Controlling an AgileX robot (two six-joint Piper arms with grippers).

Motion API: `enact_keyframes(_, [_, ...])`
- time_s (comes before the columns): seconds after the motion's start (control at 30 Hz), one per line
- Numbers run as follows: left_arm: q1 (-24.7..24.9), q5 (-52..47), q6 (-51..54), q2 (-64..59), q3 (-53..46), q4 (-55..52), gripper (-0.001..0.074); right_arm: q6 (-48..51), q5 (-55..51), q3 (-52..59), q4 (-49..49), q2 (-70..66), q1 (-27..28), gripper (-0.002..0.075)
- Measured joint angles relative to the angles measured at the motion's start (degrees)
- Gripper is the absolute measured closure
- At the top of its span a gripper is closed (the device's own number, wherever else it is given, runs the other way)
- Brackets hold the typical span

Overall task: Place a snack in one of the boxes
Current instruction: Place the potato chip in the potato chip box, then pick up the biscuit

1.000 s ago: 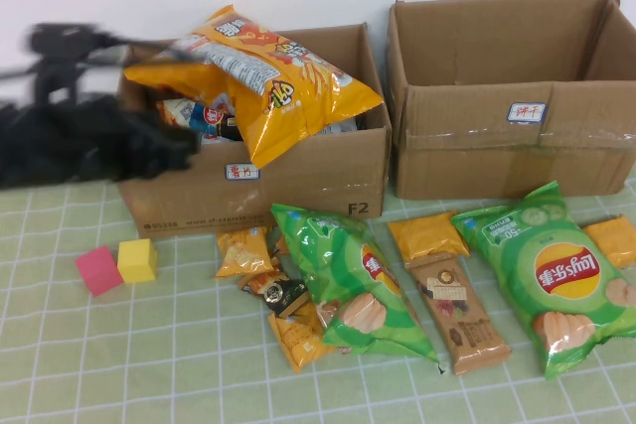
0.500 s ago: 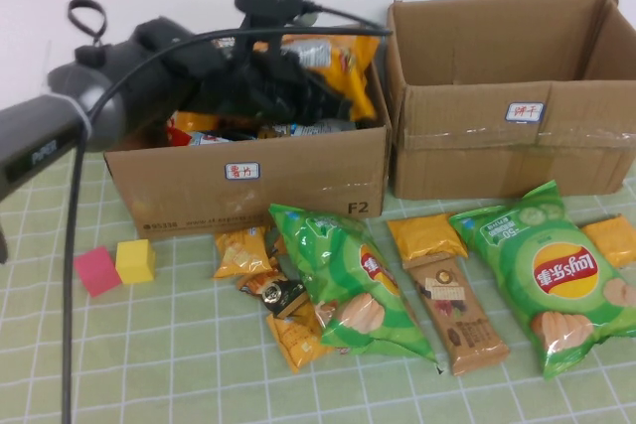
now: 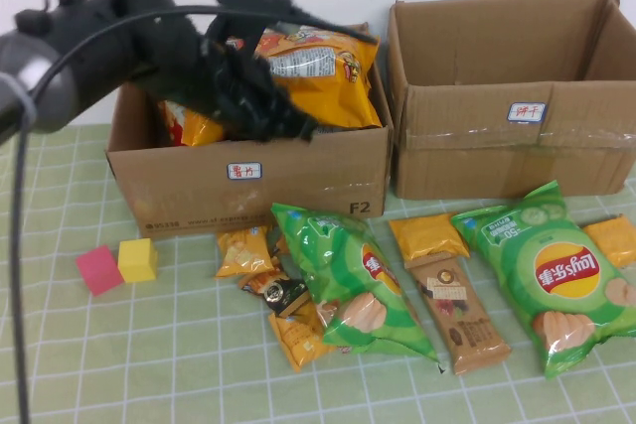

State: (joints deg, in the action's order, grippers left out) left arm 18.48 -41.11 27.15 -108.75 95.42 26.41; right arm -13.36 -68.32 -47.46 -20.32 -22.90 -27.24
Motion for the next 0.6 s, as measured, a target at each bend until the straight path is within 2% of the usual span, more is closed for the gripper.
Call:
enact_keyframes(0.1, [0.0,1.3,-1.3,4.7,-7.1,-1.3,0.0737,0.0,-0.3,0.0,0.0,0.0,0.0,0.072])
enact_keyframes(0.3, [1.5,8.9,-0.1,16.1,-27.8,0.7,0.0737,0.0,-2.0,0.0,0.1,0.0,0.0,0.072])
enact_keyframes(0.43, [6.5,9.7,0.5,19.7,-35.6,1.4,0.0737,0.0,-1.0,0.0,0.2,0.0,0.0,0.072])
enact_keyframes(0.6, [13.1,12.3,2.4,17.3,-38.6,-1.8,0.0737,0.0,-0.1,0.0,0.4,0.0,0.0,0.072])
